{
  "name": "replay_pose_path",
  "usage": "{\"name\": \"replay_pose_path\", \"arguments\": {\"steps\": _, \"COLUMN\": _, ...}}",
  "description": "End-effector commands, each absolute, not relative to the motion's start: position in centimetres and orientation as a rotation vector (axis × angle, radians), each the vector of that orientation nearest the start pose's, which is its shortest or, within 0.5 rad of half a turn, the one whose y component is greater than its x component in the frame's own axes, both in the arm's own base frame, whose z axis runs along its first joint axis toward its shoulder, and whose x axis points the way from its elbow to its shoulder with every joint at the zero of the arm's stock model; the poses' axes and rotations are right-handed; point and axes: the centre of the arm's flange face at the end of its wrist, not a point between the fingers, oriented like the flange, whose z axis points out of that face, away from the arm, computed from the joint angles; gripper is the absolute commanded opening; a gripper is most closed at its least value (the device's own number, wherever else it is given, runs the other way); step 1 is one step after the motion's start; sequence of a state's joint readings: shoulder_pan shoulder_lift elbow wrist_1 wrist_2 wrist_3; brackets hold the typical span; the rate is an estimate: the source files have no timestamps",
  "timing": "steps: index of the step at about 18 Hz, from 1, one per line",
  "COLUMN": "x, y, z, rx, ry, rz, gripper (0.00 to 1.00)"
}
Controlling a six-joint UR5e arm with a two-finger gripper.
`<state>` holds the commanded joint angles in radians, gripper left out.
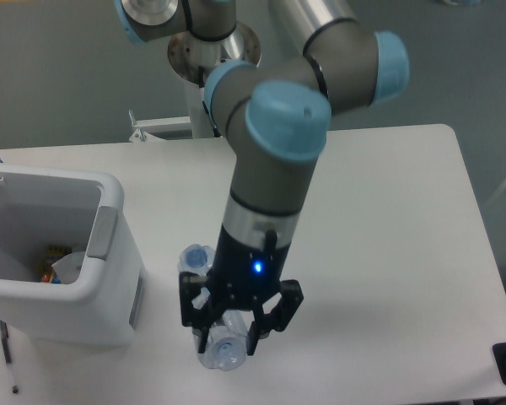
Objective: Place the trash in the trash can
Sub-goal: 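Lift the bottle and carry it over the trash bin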
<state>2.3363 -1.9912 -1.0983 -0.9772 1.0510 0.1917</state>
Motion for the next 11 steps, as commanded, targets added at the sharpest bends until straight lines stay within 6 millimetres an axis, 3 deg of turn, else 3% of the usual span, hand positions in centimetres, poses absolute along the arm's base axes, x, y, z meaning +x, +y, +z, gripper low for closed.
{"name": "replay_pose_path", "arguments": {"steps": 6, "x": -32.0, "y": 61.3, "z": 62.1, "rx": -2.160, "ry": -0.331, "rz": -0.206, "gripper": 0.47}}
{"name": "replay_pose_path", "arguments": {"steps": 11, "x": -28.9, "y": 60.7, "z": 64.3, "rx": -2.113, "ry": -0.249, "rz": -0.258, "gripper": 0.47}}
